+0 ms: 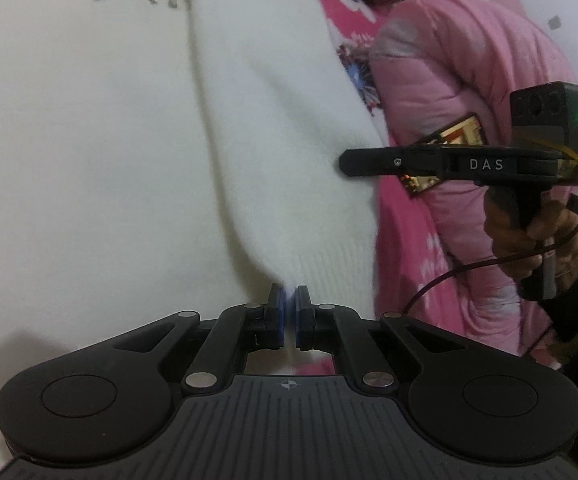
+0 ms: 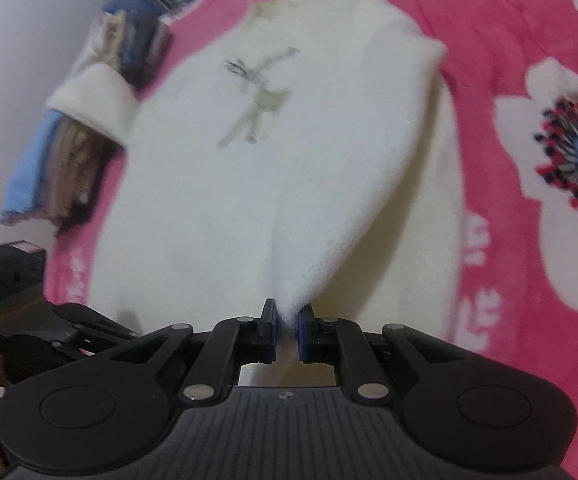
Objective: Fold clothes
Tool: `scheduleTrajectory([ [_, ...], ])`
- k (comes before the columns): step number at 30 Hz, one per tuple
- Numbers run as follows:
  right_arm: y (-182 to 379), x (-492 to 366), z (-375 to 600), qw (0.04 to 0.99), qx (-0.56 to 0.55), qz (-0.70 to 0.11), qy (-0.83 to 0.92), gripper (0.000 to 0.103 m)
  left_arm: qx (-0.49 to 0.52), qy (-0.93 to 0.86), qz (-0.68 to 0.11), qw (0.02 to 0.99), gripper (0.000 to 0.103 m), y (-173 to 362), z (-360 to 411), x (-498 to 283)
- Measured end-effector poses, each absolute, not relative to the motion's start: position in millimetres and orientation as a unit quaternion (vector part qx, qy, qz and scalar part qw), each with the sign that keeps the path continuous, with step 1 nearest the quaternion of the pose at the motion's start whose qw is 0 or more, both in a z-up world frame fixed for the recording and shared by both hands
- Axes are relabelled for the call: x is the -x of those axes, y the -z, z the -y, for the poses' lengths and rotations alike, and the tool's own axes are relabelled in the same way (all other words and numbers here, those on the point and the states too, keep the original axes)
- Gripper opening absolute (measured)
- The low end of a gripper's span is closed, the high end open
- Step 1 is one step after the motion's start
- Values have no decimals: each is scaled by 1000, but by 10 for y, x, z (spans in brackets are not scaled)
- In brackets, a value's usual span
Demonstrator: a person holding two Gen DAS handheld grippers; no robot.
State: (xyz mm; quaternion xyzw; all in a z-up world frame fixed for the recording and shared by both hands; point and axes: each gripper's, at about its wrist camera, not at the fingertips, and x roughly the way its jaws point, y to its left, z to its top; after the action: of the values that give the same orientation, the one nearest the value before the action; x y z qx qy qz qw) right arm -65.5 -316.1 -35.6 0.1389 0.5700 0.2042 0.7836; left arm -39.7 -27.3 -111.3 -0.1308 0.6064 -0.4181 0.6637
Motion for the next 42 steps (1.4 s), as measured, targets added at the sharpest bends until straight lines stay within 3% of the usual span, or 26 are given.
scheduleTrajectory([
  [6, 226, 673, 3125, 801, -74, -552, -220, 11, 125, 432, -603, 660, 3, 1056, 420, 409],
  [12, 592, 760, 3020, 804, 2, -562, -191, 15, 79, 430, -615, 656, 4, 1246, 545, 559],
  [14, 575, 801, 3023, 810, 10, -555, -189, 19, 67, 437, -617, 651, 8, 1230, 542, 577],
  [16, 496, 839, 3058, 813, 28, -552, -181, 26, 64, 444, -622, 641, 20, 1187, 483, 571],
  [23, 59, 742, 3223, 870, 26, -466, -159, 26, 1, 440, -619, 651, 27, 864, 269, 298],
  [29, 457, 201, 3491, 911, 63, -399, -80, 26, -36, 397, -587, 704, 32, 559, 497, -313],
  [35, 765, -205, 3613, 919, 37, -379, -98, 26, -46, 384, -513, 767, 33, 476, 1066, -675],
  [42, 790, -396, 3829, 910, -72, -368, -176, 26, -43, 360, -494, 790, 33, 824, 1376, -837],
])
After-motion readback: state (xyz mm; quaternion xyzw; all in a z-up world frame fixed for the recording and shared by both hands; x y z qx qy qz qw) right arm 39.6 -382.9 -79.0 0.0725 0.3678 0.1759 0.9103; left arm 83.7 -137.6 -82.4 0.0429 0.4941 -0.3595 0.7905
